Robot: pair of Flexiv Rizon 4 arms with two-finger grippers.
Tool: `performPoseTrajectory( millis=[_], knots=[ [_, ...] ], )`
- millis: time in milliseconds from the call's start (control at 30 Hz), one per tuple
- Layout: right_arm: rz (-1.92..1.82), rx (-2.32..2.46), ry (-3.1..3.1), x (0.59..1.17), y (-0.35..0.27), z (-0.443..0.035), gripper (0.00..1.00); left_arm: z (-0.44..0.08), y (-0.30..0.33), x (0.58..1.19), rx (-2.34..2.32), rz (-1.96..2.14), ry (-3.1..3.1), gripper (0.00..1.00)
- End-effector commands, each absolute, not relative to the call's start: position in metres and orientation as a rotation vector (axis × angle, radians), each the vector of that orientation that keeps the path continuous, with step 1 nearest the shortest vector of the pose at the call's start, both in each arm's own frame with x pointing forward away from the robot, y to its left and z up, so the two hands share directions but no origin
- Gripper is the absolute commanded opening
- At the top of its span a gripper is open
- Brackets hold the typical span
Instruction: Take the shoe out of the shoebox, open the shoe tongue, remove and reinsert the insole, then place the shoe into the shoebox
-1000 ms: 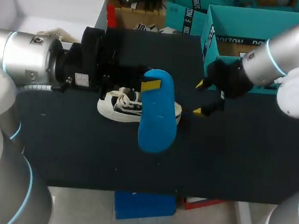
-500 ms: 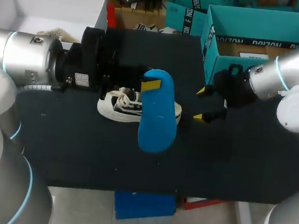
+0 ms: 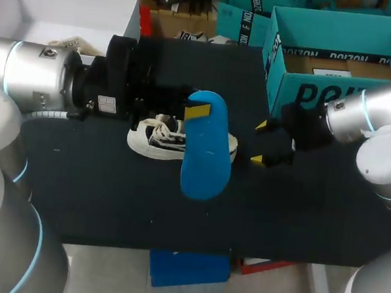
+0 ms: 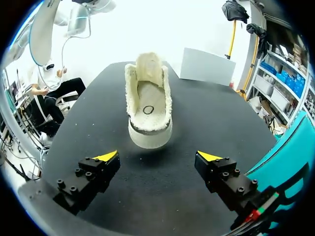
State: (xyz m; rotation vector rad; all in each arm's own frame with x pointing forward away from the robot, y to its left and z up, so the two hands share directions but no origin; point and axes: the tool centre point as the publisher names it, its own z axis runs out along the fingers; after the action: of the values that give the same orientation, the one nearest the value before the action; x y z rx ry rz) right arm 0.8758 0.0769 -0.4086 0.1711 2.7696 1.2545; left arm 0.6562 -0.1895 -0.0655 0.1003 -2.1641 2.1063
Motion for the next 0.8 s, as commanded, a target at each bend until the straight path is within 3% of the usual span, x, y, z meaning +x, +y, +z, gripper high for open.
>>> performPoseTrajectory(
  millis=[33, 467, 800],
  knots=[
    [1.239, 0.180, 2.778, 0.878, 0.078, -0.414, 1.00, -0.066, -0.192, 0.656, 0.105, 2.110, -2.166, 0.00],
    [0.721, 0.111, 2.959, 0.899, 0.087, -0.375, 1.00, -0.066, -0.192, 0.656, 0.105, 2.110, -2.166, 0.00],
    [0.546, 0.134, 3.018, 0.908, 0.104, -0.361, 1.00, -0.066, -0.192, 0.656, 0.105, 2.110, -2.166, 0.00]
  ],
)
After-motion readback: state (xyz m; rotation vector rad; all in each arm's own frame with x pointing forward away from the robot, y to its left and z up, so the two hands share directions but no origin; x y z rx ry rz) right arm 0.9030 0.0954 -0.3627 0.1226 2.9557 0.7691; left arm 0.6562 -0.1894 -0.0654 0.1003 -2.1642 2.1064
